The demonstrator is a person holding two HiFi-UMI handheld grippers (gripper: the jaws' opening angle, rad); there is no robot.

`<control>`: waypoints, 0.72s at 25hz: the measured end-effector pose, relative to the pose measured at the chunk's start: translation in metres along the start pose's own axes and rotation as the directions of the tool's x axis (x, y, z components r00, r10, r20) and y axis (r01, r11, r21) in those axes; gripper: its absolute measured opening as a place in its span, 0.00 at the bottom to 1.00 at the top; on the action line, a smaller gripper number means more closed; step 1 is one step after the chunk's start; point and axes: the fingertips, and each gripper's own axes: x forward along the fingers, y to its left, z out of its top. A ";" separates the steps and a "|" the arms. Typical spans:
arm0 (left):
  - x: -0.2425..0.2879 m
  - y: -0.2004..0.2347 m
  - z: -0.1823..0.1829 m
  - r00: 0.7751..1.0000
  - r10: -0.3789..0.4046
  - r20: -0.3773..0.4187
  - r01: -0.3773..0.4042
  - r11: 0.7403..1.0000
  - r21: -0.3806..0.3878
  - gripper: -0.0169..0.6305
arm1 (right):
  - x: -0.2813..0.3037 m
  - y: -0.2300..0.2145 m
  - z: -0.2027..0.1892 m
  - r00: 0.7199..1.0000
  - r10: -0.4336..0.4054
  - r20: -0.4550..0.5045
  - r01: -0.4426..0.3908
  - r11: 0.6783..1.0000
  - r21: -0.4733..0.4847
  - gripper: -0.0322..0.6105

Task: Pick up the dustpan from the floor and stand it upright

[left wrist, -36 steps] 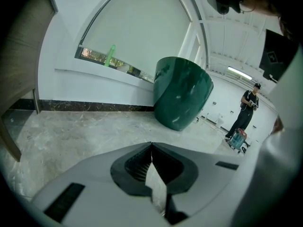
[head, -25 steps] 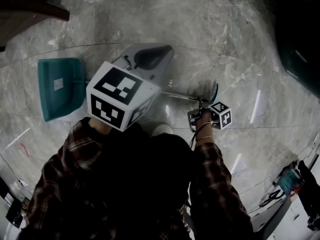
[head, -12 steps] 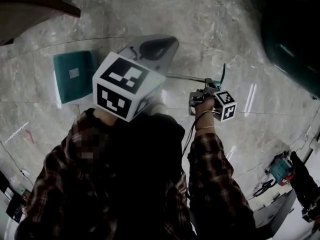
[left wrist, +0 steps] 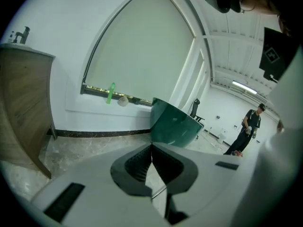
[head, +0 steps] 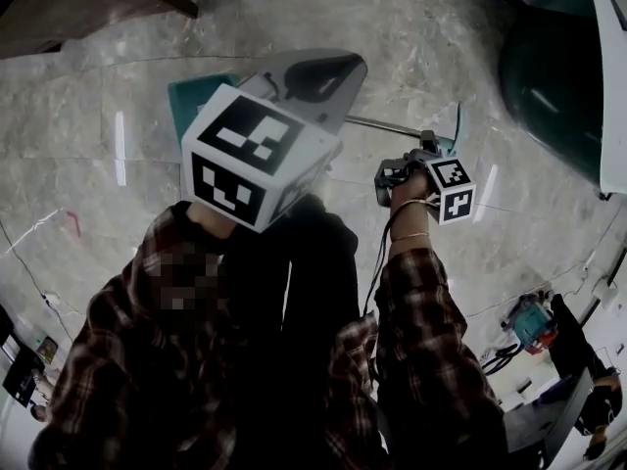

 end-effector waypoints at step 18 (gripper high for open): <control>-0.161 -0.002 0.094 0.992 0.114 0.062 -0.107 0.989 -0.102 0.05 | -0.130 0.111 -0.077 0.993 -0.007 -0.117 -0.031 0.948 -0.315 0.18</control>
